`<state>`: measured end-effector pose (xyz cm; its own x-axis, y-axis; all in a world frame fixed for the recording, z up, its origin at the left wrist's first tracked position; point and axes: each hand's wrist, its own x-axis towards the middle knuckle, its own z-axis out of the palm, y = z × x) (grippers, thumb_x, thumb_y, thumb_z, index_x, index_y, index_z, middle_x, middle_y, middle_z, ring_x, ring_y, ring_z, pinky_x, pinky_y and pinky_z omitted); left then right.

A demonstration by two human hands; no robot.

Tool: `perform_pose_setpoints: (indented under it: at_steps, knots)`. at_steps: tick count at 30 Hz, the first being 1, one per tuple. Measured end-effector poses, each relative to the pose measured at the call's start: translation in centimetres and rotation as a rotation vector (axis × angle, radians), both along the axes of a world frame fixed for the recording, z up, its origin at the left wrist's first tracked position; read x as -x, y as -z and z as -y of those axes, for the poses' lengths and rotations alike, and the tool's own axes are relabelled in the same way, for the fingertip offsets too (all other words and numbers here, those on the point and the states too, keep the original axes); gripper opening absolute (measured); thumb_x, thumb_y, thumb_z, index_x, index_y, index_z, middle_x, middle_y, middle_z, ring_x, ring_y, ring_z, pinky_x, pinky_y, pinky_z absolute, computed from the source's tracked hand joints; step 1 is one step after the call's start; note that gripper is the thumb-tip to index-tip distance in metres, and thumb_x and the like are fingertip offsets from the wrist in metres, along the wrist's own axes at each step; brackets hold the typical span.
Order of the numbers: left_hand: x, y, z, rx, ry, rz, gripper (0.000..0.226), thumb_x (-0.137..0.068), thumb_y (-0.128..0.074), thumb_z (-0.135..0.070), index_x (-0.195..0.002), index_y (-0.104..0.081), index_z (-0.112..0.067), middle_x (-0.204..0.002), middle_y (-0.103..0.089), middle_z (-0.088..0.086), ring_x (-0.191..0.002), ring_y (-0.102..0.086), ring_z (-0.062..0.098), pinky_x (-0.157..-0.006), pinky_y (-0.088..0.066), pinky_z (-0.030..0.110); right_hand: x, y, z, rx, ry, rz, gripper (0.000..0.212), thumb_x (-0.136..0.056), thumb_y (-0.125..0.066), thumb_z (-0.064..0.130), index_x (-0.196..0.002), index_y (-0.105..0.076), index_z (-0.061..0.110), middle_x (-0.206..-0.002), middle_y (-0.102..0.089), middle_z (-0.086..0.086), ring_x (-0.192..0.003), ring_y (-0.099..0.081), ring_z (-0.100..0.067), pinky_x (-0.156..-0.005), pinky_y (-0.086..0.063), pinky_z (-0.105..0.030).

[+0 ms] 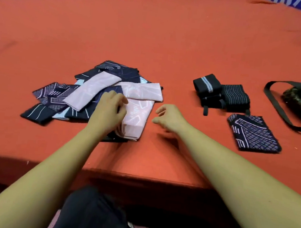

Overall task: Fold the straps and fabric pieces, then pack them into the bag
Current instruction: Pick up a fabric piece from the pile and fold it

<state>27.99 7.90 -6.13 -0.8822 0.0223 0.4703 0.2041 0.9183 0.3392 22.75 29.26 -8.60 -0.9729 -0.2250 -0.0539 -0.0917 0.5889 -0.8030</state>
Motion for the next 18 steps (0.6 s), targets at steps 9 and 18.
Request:
perform_pose_setpoints:
  at_steps: [9,18]
  knots:
    - [-2.5,2.4,6.0,-0.530,-0.160,0.398,0.011,-0.093,-0.062,-0.022,-0.089,-0.064,-0.012,-0.082,-0.065,0.008,-0.081,-0.065,0.025,-0.065,-0.056,0.035,-2.0,0.4,9.4,0.080,-0.178,0.006,0.041,-0.082,-0.076,0.038,-0.110,-0.066,0.010,-0.104,-0.064,-0.002,-0.090,-0.058,-0.014,-0.080,-0.045,-0.028]
    - [-3.6,0.6,2.4,-1.371,0.138,0.336,0.021,-0.100,-0.052,-0.014,-0.100,-0.072,-0.008,-0.101,-0.073,0.016,-0.093,-0.068,0.027,-0.088,-0.055,0.041,-3.2,-0.9,8.5,0.303,-0.180,-0.119,0.026,-0.088,-0.073,0.019,-0.110,-0.069,0.007,-0.097,-0.069,0.003,-0.080,-0.060,0.001,-0.074,-0.045,-0.011]
